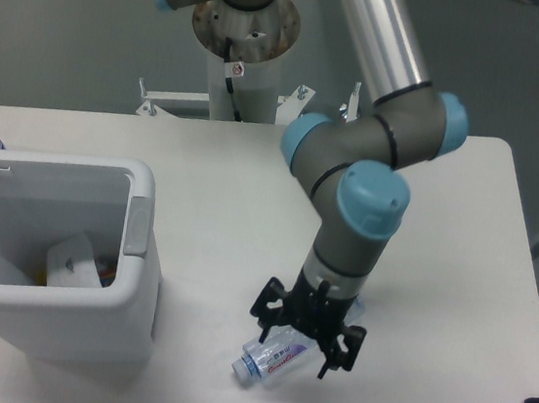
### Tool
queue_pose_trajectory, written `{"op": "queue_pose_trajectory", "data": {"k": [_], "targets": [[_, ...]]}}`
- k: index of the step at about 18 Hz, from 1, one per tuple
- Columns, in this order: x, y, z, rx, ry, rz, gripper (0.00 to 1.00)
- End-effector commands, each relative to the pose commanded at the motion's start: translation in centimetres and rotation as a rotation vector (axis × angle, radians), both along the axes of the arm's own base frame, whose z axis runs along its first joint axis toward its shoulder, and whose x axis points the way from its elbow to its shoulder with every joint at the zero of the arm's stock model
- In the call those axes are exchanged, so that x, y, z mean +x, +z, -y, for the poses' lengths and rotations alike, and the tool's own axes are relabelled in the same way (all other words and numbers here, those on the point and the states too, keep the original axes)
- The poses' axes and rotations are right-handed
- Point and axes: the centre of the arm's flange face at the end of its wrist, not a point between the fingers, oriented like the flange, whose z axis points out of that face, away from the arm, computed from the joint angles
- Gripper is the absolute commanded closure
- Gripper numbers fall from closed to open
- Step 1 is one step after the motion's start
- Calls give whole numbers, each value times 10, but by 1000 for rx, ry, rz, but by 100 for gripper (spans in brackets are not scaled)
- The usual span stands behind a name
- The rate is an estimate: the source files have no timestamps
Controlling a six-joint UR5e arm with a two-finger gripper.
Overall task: Place the trash in the trash can
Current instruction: 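Lower the gripper onto the bottle and close on its neck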
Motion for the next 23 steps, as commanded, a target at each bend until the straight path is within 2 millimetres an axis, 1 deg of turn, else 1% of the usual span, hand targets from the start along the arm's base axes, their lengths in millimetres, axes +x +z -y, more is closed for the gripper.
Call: {"op": "queue_pose_trajectory", "data": {"k": [2, 4, 6, 7, 9, 13, 16, 18, 23], "targets": [[6, -11, -7, -3, -12, 3, 0], [17, -22, -15, -13, -30, 8, 0], [21, -34, -20, -30, -39, 8, 0], [21, -37, -20, -41, -38, 4, 0], [31, -42, -27, -50, -54, 3, 0], [34, -49, -26, -63, -56, 9, 0], [42, -65, -31, -120, -65, -22, 0], [45, -67, -34, -133, -69, -35, 0], [45, -70, -33, -139, -70, -33, 0]]}}
